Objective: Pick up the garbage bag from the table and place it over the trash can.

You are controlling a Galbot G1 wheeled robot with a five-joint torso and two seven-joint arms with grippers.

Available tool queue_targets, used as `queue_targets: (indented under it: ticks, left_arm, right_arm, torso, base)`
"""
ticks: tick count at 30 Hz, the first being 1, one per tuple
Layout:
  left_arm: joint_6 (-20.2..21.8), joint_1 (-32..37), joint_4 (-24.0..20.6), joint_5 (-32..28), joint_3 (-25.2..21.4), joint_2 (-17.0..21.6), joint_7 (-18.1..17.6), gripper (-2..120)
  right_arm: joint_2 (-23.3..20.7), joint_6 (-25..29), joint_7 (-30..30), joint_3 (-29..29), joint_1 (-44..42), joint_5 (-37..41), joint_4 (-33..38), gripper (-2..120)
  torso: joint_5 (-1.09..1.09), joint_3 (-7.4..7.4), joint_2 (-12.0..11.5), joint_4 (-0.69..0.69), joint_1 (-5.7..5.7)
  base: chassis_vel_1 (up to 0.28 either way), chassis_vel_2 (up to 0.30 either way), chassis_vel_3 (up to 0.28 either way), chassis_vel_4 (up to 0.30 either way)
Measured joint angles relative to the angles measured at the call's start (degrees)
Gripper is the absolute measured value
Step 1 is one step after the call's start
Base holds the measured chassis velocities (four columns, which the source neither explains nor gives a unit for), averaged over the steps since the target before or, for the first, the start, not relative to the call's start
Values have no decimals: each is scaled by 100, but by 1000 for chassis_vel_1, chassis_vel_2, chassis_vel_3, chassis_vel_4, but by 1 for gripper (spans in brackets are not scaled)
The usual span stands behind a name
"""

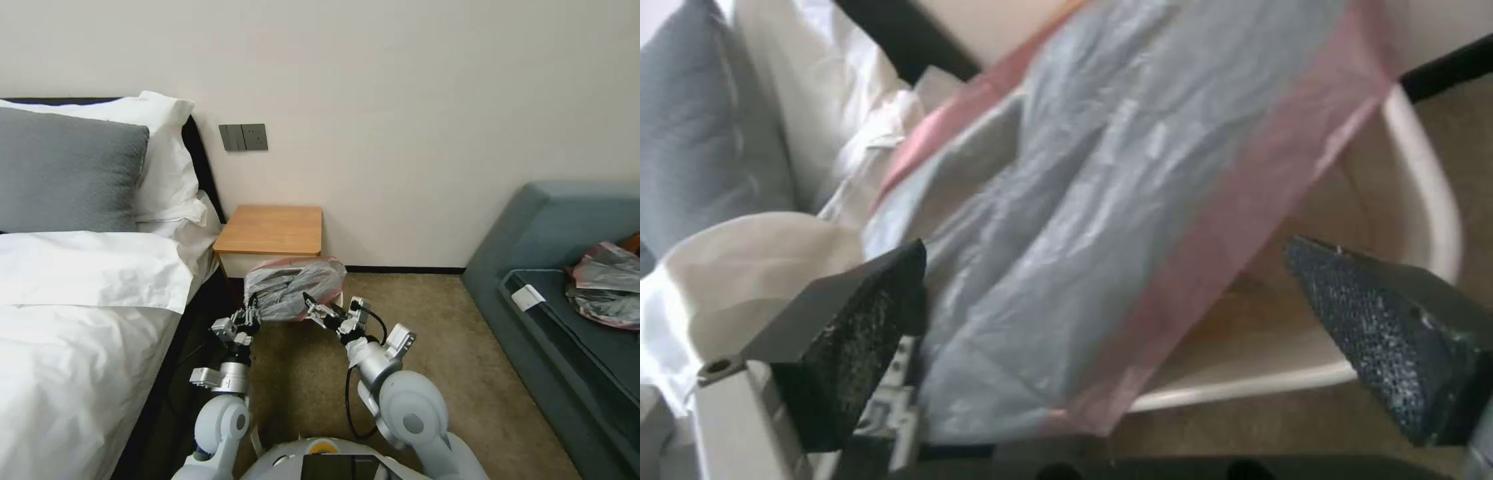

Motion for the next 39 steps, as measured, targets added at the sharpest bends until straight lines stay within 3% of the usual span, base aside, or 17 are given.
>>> queue_targets:
  ticks: [17,23,33,39]
  left_arm:
    - [-37,74,-9,-3,27,3,48,11]
    - [-43,89,-2,-2,66,-16,52,11]
    - [-46,81,14,-6,46,-10,52,11]
    - [-45,79,17,-6,50,-12,52,11]
  right_arm:
    - [89,28,-168,78,195,-79,-337,97]
    - [98,107,-366,72,196,-267,-410,78]
    - [128,182,-556,32,180,-529,-442,34]
    - [140,206,-589,22,180,-597,-471,17]
  torso:
    - [0,0,0,-1,0]
    - [0,0,0,-1,0]
    - [0,0,-1,0,0]
    - [0,0,-1,0,0]
  base:
    - [0,0,0,0]
    - [0,0,0,0]
    - [0,0,0,0]
    - [0,0,0,0]
